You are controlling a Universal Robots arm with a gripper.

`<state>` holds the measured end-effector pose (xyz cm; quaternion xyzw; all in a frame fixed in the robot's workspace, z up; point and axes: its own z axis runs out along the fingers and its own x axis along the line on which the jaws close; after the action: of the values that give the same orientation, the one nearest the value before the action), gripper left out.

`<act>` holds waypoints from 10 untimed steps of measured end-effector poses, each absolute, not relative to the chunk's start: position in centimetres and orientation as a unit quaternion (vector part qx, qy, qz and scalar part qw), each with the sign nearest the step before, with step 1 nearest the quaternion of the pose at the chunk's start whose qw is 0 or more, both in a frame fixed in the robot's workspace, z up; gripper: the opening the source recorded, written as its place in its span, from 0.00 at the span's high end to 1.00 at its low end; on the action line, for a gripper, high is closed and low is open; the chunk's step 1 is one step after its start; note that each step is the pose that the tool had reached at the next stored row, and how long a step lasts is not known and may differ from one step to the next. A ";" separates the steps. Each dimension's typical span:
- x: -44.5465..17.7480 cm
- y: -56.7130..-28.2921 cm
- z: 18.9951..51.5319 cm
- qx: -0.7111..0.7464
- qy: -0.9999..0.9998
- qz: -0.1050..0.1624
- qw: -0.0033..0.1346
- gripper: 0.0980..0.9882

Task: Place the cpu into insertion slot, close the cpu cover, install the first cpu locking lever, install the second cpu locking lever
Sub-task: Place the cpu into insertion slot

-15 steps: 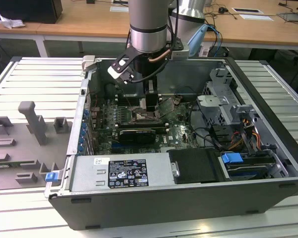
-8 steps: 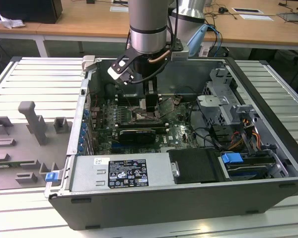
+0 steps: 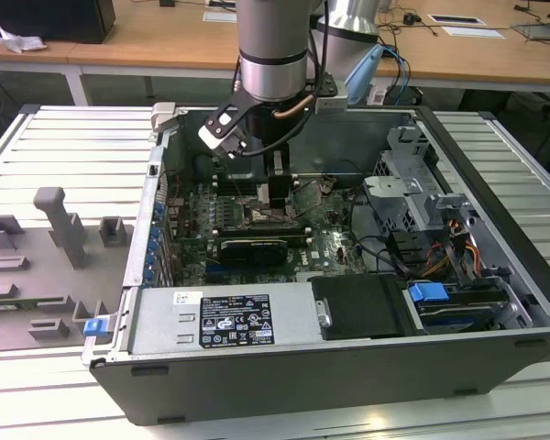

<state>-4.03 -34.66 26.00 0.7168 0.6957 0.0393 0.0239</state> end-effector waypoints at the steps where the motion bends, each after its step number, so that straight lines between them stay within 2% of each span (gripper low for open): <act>1: -4.0 -34.7 26.0 0.717 0.696 0.039 0.024 0.51; 10: -4.1 -34.7 25.8 0.717 0.696 0.039 0.024 0.51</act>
<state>-4.05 -34.66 25.76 0.7168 0.6958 0.0394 0.0239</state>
